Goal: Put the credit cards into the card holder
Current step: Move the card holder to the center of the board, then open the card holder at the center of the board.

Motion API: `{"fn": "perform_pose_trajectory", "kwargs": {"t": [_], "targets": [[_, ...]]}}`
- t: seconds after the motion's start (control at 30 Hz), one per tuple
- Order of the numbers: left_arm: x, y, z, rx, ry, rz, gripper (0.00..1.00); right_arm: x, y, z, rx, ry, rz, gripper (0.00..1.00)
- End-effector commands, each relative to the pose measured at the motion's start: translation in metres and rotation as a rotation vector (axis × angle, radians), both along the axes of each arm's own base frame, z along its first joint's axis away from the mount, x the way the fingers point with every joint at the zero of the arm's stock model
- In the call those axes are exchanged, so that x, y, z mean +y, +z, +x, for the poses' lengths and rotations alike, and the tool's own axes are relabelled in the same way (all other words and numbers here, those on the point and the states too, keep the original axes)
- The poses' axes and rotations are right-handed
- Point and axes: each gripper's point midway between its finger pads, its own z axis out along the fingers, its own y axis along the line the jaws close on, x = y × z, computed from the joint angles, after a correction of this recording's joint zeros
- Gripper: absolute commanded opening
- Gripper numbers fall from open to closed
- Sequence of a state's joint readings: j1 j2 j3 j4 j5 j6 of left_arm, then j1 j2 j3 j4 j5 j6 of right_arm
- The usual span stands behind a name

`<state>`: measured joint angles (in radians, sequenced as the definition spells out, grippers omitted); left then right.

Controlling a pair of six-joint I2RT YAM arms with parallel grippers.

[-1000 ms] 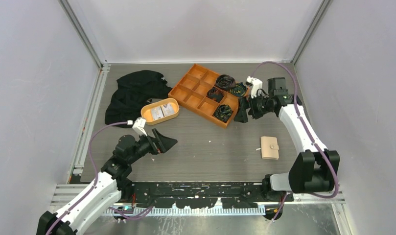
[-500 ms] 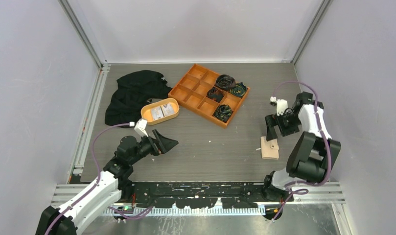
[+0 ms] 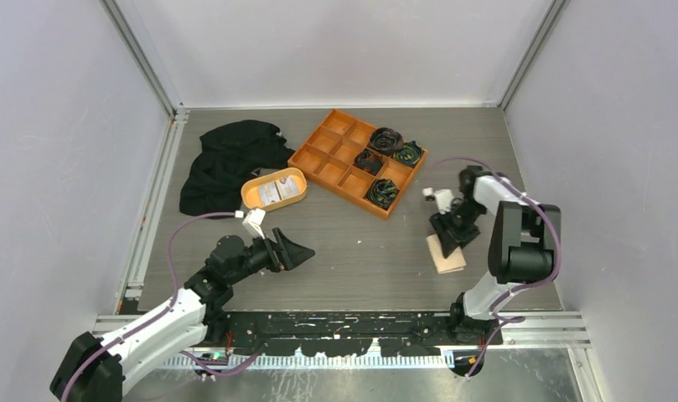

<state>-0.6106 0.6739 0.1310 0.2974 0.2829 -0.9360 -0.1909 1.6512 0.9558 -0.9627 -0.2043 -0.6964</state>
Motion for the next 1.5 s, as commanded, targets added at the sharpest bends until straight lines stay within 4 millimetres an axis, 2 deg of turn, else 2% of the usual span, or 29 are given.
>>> {"fn": "perform_pose_trajectory", "kwargs": {"t": [0.0,0.13,0.27,0.33,0.4,0.43,0.47,0.57,0.63,0.7,0.8,0.87,0.9,0.97,1.03,1.13,1.3,1.47], "targets": [[-0.01,0.013,0.005,-0.066,0.002,-0.019,0.8,0.073,0.003,0.017,-0.054,0.127,0.055,0.51],[-0.019,-0.002,0.002,-0.053,-0.003,0.016,0.78,0.144,0.015,0.019,-0.053,0.206,0.127,0.39],[-0.029,-0.01,-0.002,-0.078,-0.029,0.047,0.76,0.218,0.023,-0.005,-0.027,0.365,0.214,0.4],[-0.033,-0.013,-0.005,-0.123,-0.057,0.079,0.75,0.237,0.034,-0.013,-0.015,0.416,0.282,0.47],[-0.039,-0.016,-0.01,-0.187,-0.087,0.106,0.75,0.24,0.045,-0.016,-0.037,0.481,0.326,0.61],[-0.041,-0.016,-0.012,-0.222,-0.1,0.115,0.75,0.237,0.05,-0.017,-0.064,0.518,0.331,0.71],[-0.044,-0.015,-0.014,-0.26,-0.116,0.124,0.75,0.235,0.056,-0.018,-0.099,0.561,0.339,0.77],[-0.054,-0.009,-0.018,-0.36,-0.171,0.14,0.76,0.229,0.079,-0.025,-0.229,0.697,0.385,0.87],[-0.062,-0.004,-0.018,-0.428,-0.209,0.15,0.76,0.23,0.1,-0.031,-0.378,0.828,0.454,0.97],[-0.067,-0.003,-0.017,-0.491,-0.236,0.162,0.78,0.233,0.106,-0.04,-0.528,0.988,0.528,0.99],[-0.074,-0.004,-0.01,-0.521,-0.236,0.171,0.8,0.233,0.09,-0.054,-0.675,1.304,0.591,0.99],[-0.08,-0.007,-0.007,-0.502,-0.245,0.172,0.8,0.234,0.081,-0.055,-0.635,1.394,0.612,0.97],[-0.083,-0.011,-0.005,-0.482,-0.248,0.176,0.8,0.235,0.078,-0.055,-0.584,1.419,0.623,0.93],[-0.087,-0.018,0.001,-0.444,-0.239,0.179,0.79,0.239,0.075,-0.048,-0.515,1.489,0.644,0.72],[-0.089,-0.02,0.005,-0.433,-0.218,0.155,0.78,0.245,0.065,-0.037,-0.492,1.474,0.639,0.65],[-0.086,-0.029,0.012,-0.408,-0.183,0.129,0.74,0.255,0.049,-0.02,-0.508,1.452,0.574,0.64],[-0.101,-0.051,0.015,-0.322,-0.239,0.09,0.63,0.262,0.03,-0.016,-0.42,1.431,0.516,0.54],[-0.11,-0.068,0.019,-0.235,-0.253,0.045,0.52,0.267,0.022,-0.019,-0.404,1.435,0.501,0.54]]}}
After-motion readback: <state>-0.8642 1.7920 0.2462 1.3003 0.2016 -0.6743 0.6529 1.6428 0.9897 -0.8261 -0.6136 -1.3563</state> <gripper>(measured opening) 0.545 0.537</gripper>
